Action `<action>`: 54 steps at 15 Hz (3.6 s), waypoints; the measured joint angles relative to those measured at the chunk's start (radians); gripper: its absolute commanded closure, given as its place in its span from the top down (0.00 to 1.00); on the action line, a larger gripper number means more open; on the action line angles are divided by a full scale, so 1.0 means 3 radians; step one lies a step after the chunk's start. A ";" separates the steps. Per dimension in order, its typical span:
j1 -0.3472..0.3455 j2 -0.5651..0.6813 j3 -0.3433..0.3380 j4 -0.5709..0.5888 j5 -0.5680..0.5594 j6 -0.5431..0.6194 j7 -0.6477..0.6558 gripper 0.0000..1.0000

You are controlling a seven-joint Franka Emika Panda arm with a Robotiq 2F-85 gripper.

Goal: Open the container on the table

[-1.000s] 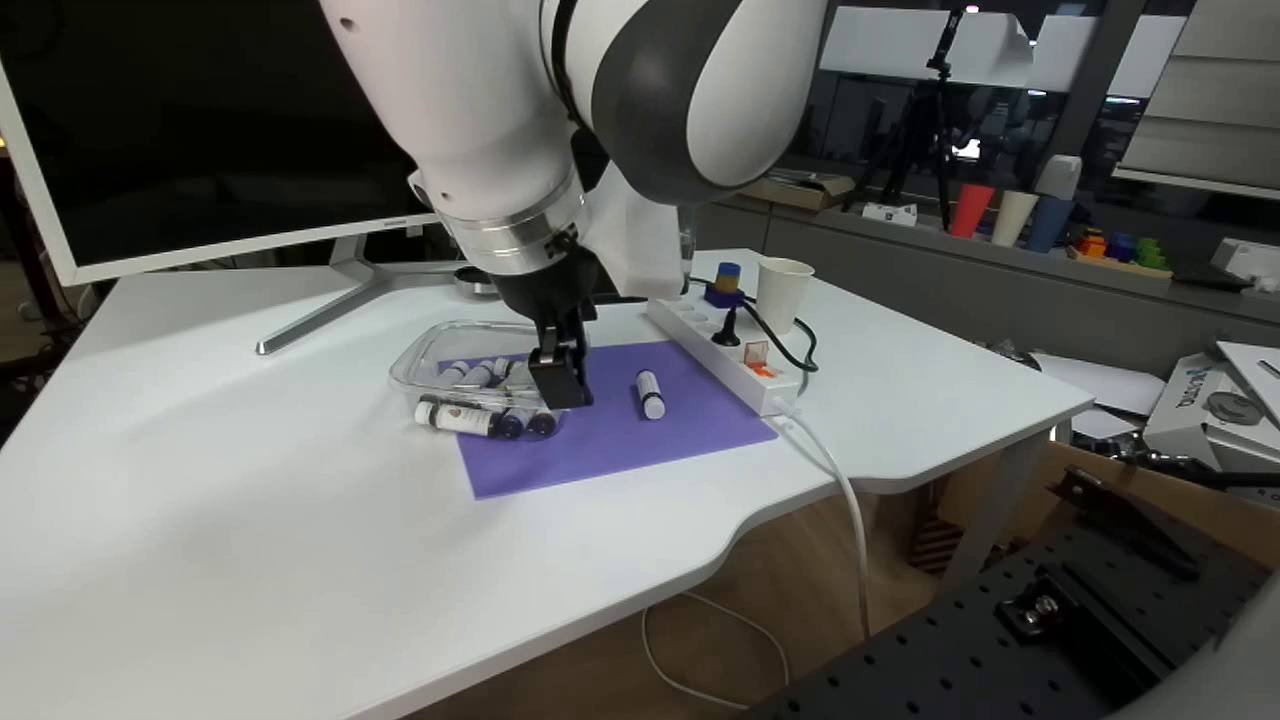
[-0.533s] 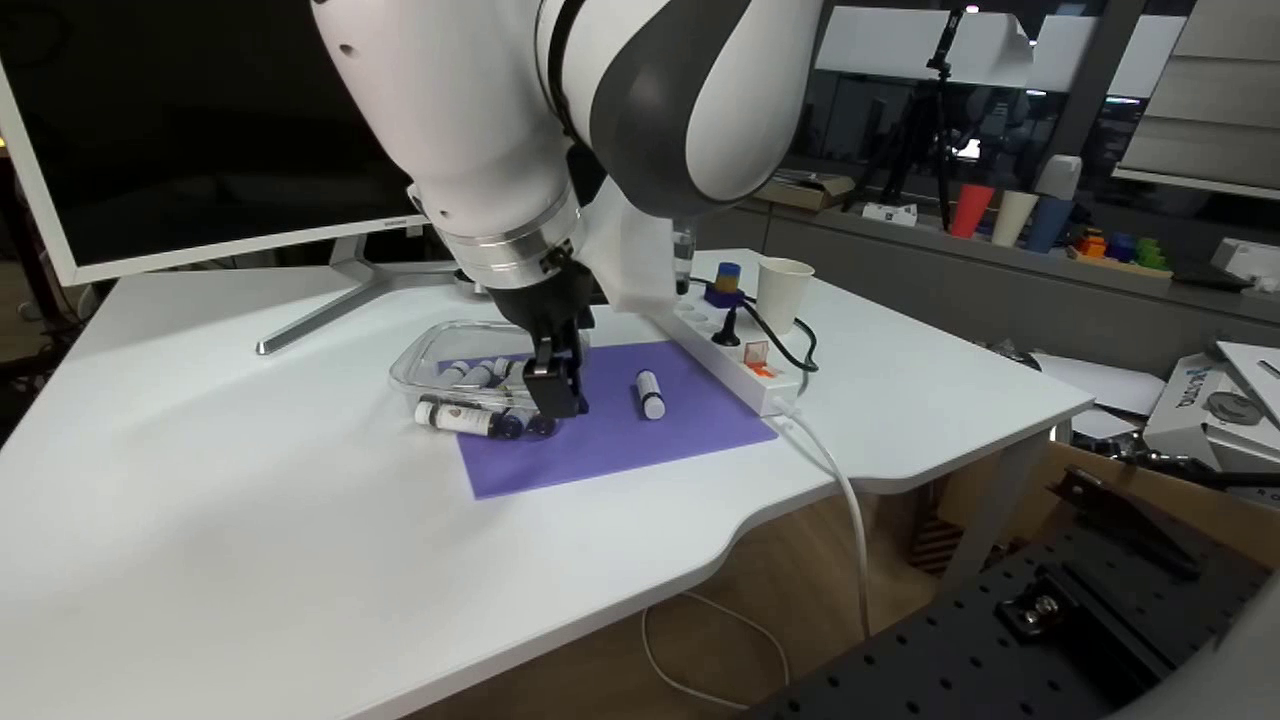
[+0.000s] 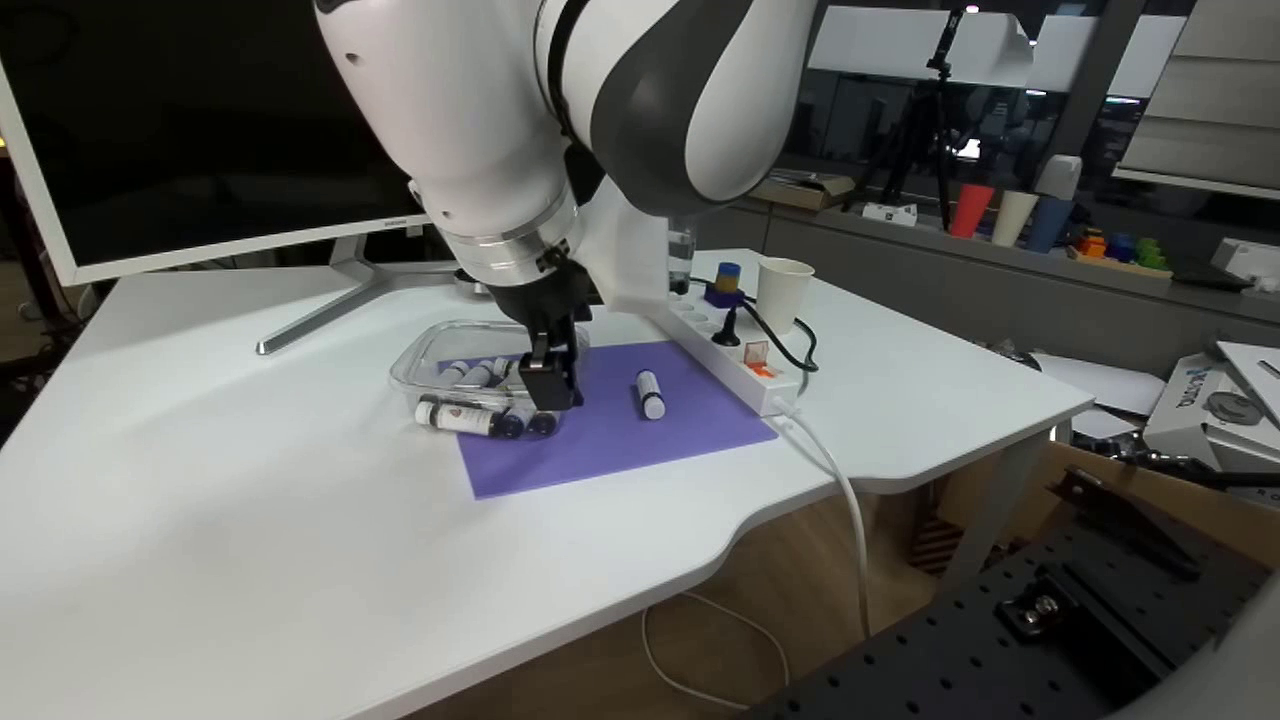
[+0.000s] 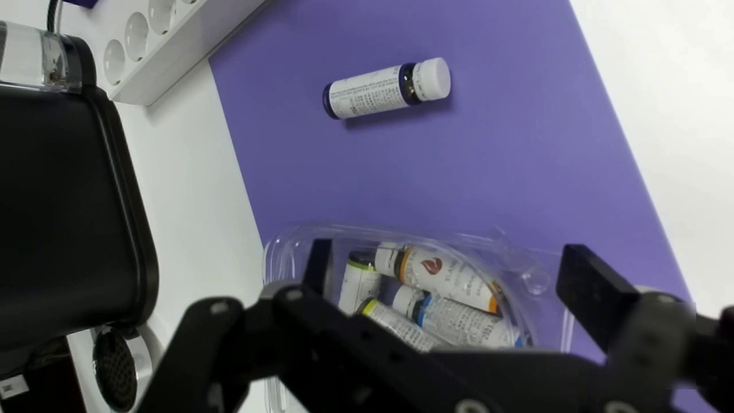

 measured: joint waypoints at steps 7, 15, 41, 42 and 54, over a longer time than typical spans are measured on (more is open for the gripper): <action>-0.0021 -0.0003 -0.0001 0.0051 -0.0123 -0.0026 0.0149 1.00; -0.0035 -0.0042 -0.0001 0.0107 -0.0265 -0.0101 0.0356 1.00; -0.0345 -0.1042 -0.0188 0.0253 0.0341 -0.0125 0.0636 1.00; -0.0353 -0.1093 -0.0201 0.0220 0.0568 -0.0052 0.0487 1.00; -0.0342 -0.1956 -0.0233 -0.0346 0.3400 0.0038 -0.1614 1.00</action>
